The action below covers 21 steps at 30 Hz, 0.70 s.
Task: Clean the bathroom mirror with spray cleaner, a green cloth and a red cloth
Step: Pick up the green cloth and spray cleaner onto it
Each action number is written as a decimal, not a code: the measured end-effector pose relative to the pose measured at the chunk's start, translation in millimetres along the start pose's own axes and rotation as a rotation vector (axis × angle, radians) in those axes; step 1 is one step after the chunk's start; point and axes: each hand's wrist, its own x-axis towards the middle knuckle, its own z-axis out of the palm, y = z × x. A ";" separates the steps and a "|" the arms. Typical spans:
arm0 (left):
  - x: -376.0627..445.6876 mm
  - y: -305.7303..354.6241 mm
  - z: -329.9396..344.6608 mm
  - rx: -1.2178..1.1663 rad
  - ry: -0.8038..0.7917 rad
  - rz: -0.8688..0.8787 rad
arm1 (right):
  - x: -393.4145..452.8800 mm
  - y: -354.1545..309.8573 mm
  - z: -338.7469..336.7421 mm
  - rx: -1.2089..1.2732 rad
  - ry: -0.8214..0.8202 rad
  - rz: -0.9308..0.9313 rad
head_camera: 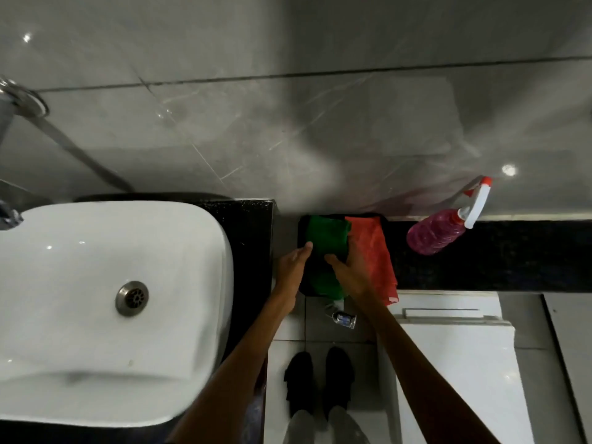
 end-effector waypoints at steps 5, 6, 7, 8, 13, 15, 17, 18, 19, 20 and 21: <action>-53.0 11.9 -11.1 -0.211 -0.292 0.002 | -51.1 -33.5 -42.3 0.299 -0.157 -0.083; -60.3 13.9 -11.4 -0.282 -0.351 -0.003 | -58.1 -37.9 -48.3 0.247 -0.157 -0.133; -68.0 16.1 -10.1 -0.343 -0.391 -0.005 | -64.6 -40.6 -52.9 0.175 -0.128 -0.185; -77.5 19.9 -5.9 -0.380 -0.411 -0.002 | -71.3 -42.5 -59.2 0.113 -0.069 -0.223; -103.1 29.3 19.4 -0.424 -0.400 -0.044 | -70.4 -16.8 -103.6 0.085 0.548 -0.180; -102.7 30.8 23.6 -0.427 -0.402 -0.051 | -53.2 -9.3 -127.0 0.079 0.708 -0.066; -99.0 31.8 23.9 -0.435 -0.414 -0.053 | -31.6 -10.1 -144.2 -0.010 0.723 0.048; -96.5 31.4 25.5 -0.434 -0.424 -0.049 | -20.1 -11.4 -150.7 -0.050 0.693 0.053; -94.6 31.2 24.2 -0.435 -0.430 -0.046 | -9.7 -15.5 -153.8 -0.062 0.659 0.022; -90.7 30.1 24.9 -0.434 -0.434 -0.041 | 1.5 -21.2 -156.8 -0.045 0.642 -0.041; -87.6 28.5 24.5 -0.431 -0.436 -0.041 | 11.0 -27.7 -158.4 -0.011 0.641 -0.114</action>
